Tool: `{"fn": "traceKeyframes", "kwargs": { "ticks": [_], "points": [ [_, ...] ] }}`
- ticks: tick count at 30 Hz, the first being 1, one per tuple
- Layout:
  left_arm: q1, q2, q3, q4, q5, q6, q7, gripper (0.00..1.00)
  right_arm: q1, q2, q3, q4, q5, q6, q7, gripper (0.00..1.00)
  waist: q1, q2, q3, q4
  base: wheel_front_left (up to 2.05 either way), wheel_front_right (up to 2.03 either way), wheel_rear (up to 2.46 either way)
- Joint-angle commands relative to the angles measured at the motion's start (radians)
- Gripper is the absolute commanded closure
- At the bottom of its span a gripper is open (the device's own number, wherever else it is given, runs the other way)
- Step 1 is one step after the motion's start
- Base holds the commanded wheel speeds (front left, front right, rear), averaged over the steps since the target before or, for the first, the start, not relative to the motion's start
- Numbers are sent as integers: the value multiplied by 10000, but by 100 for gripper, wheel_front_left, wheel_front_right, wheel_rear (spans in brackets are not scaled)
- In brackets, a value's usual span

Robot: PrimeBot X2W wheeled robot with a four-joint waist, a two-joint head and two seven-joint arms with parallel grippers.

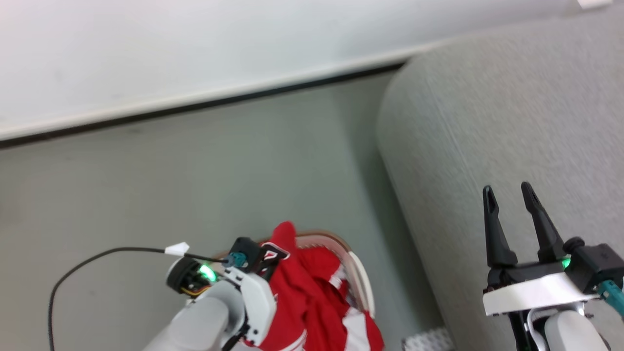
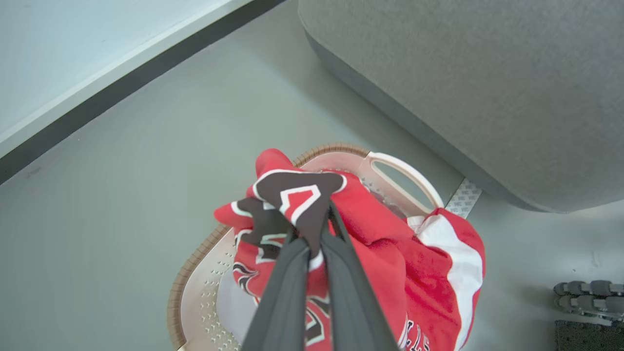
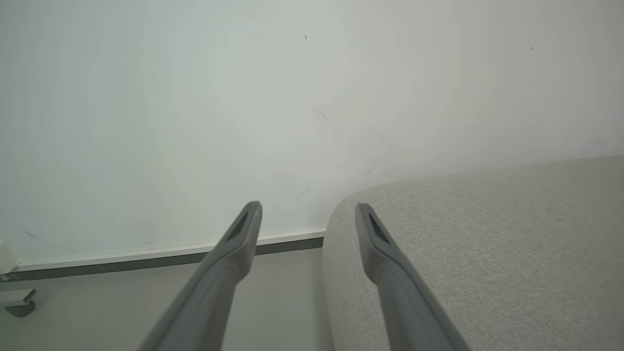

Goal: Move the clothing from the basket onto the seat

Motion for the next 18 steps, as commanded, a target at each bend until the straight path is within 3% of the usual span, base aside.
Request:
{"fn": "traceKeyframes", "kwargs": {
  "ticks": [1,4,9,18],
  "points": [
    [151,-32,79,-127,-114,11,-47,100,165,-51,-28,68,-97,-21,-25,0,1,0,-957,916,0,0,0],
    [202,-115,392,-918,-274,53,-82,100,392,-52,-93,214,-211,-21,-25,0,1,0,-1398,1321,0,0,0],
    [569,226,1190,-3033,-77,365,-76,100,659,-52,-38,399,-298,-21,-25,0,1,0,-1913,1812,0,0,0],
    [817,384,2524,-5913,36,570,-78,100,1090,-49,427,601,-123,-21,-25,0,1,0,-2708,2256,0,0,0]
  ]
}}
